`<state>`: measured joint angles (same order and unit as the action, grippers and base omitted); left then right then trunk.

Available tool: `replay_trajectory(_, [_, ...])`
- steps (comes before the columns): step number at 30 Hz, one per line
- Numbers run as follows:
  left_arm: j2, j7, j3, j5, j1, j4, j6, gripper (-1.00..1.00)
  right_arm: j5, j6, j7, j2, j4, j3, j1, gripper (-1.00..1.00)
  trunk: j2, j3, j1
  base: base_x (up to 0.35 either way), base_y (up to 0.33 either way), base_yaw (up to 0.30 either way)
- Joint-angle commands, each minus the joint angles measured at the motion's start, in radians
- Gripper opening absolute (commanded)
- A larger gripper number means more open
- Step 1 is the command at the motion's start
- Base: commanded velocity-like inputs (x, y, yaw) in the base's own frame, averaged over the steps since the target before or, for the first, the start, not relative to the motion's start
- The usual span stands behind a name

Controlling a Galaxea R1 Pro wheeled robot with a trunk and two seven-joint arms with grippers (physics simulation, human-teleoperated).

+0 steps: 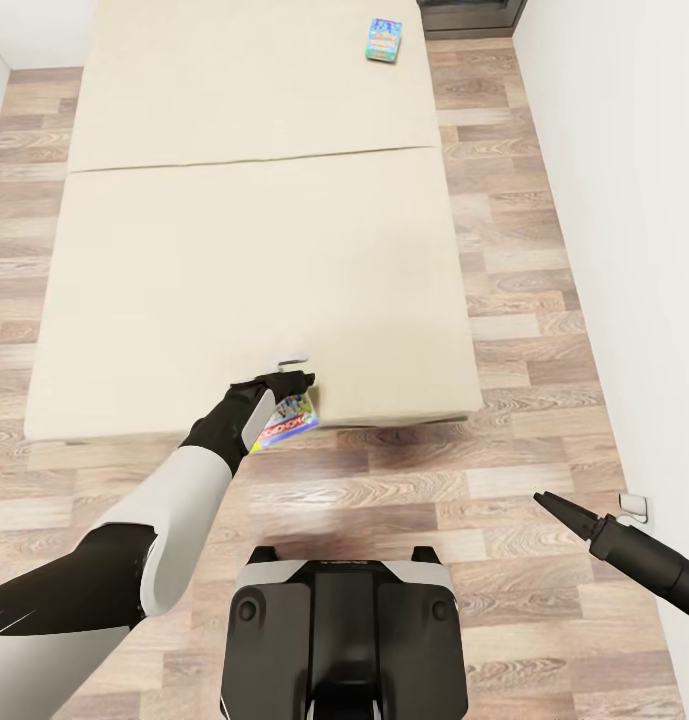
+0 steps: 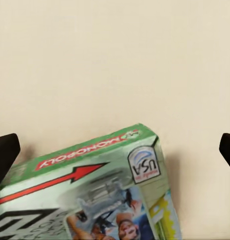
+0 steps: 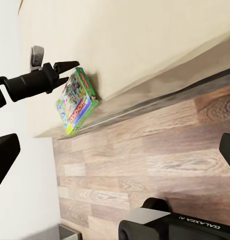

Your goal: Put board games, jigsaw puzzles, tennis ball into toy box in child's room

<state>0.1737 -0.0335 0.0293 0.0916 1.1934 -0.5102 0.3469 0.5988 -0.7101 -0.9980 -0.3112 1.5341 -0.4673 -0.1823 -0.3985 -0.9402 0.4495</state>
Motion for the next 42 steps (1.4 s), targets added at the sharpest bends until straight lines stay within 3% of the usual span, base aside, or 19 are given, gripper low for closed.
replay_trajectory(1, [0.001, -0.003, 0.003, 0.010, 0.000, -0.001, 0.006, 1.00, 0.004, -0.006, -0.001, 0.000, 0.000, -0.001, 0.000, 1.00, -0.001, -0.001, 0.000, -0.046, 0.000, 0.000])
replay_trajectory(11, [0.001, -0.004, 0.003, 0.010, 0.000, -0.006, 0.006, 1.00, 0.004, -0.006, -0.001, 0.000, 0.000, -0.001, 0.000, 1.00, -0.001, -0.001, 0.000, -0.009, 0.000, 0.000])
replay_trajectory(16, [0.001, -0.004, 0.004, 0.010, -0.001, -0.067, 0.014, 1.00, 0.004, -0.006, -0.001, -0.001, 0.000, -0.001, 0.000, 1.00, -0.001, -0.001, 0.000, 0.000, 0.000, 0.000])
replay_trajectory(23, [0.001, -0.027, 0.010, 0.010, -0.002, -0.245, 0.103, 1.00, 0.005, -0.006, -0.001, 0.000, 0.000, -0.001, 0.000, 1.00, -0.001, -0.001, 0.000, 0.000, 0.000, 0.000])
replay_trajectory(29, [0.001, -0.029, 0.031, 0.010, -0.006, -0.476, 0.263, 1.00, 0.005, -0.006, -0.001, 0.000, 0.000, -0.001, 0.000, 1.00, -0.001, -0.001, 0.000, 0.000, 0.000, 0.000])
replay_trajectory(30, [-0.003, -0.029, 0.063, 0.011, -0.007, -0.552, 0.334, 1.00, 0.005, -0.006, -0.001, -0.001, 0.000, -0.002, 0.000, 1.00, -0.001, -0.001, 0.000, 0.000, 0.000, 0.000])
replay_trajectory(32, [-0.045, -0.024, 0.127, 0.014, -0.010, -0.664, 0.459, 1.00, 0.004, -0.006, -0.001, -0.001, 0.000, -0.003, 0.000, 1.00, -0.001, -0.001, 0.000, 0.000, 0.000, 0.000])
replay_trajectory(33, [-0.086, -0.019, 0.177, 0.017, -0.016, -0.751, 0.569, 1.00, 0.003, -0.005, 0.000, -0.001, 0.000, -0.003, 0.000, 1.00, -0.001, -0.001, 0.000, 0.000, 0.000, 0.000])
replay_trajectory(35, [-0.164, 0.017, 0.236, 0.030, -0.069, -0.854, 0.657, 1.00, 0.003, -0.003, 0.002, -0.001, 0.000, -0.002, 0.000, 1.00, -0.001, -0.001, 0.000, 0.000, 0.000, 0.000])
replay_trajectory(36, [-0.208, 0.057, 0.256, 0.045, -0.112, -0.886, 0.678, 1.00, 0.003, -0.002, 0.005, 0.000, 0.000, -0.001, 0.000, 1.00, -0.001, -0.001, 0.000, 0.000, 0.000, 0.000])
replay_trajectory(37, [-0.281, 0.137, 0.274, 0.076, -0.178, -0.914, 0.697, 1.00, 0.002, 0.000, 0.013, 0.001, 0.000, 0.001, 0.000, 1.00, -0.001, -0.001, 0.000, 0.000, 0.000, 0.000])
replay_trajectory(38, [-0.308, 0.167, 0.278, 0.087, -0.200, -0.919, 0.700, 1.00, 0.000, 0.000, 0.017, 0.001, 0.000, 0.003, 0.000, 1.00, -0.001, -0.001, 0.000, 0.000, 0.000, 0.000])
replay_trajectory(39, [-0.368, 0.235, 0.286, 0.112, -0.243, -0.927, 0.700, 1.00, -0.006, 0.000, 0.028, 0.001, 0.000, 0.011, 0.000, 1.00, -0.001, -0.001, 0.000, 0.000, 0.000, 0.000])
replay_trajectory(40, [-0.399, 0.271, 0.291, 0.127, -0.265, -0.930, 0.700, 1.00, -0.010, 0.000, 0.034, 0.002, 0.000, 0.015, 0.000, 1.00, -0.001, -0.001, 0.000, 0.000, 0.000, 0.000])
replay_trajectory(42, [-0.527, 0.434, 0.314, 0.197, -0.360, -0.935, 0.700, 1.00, -0.024, 0.000, 0.056, 0.006, 0.000, 0.034, 0.000, 1.00, -0.001, -0.001, 0.000, 0.000, 0.000, 0.000])
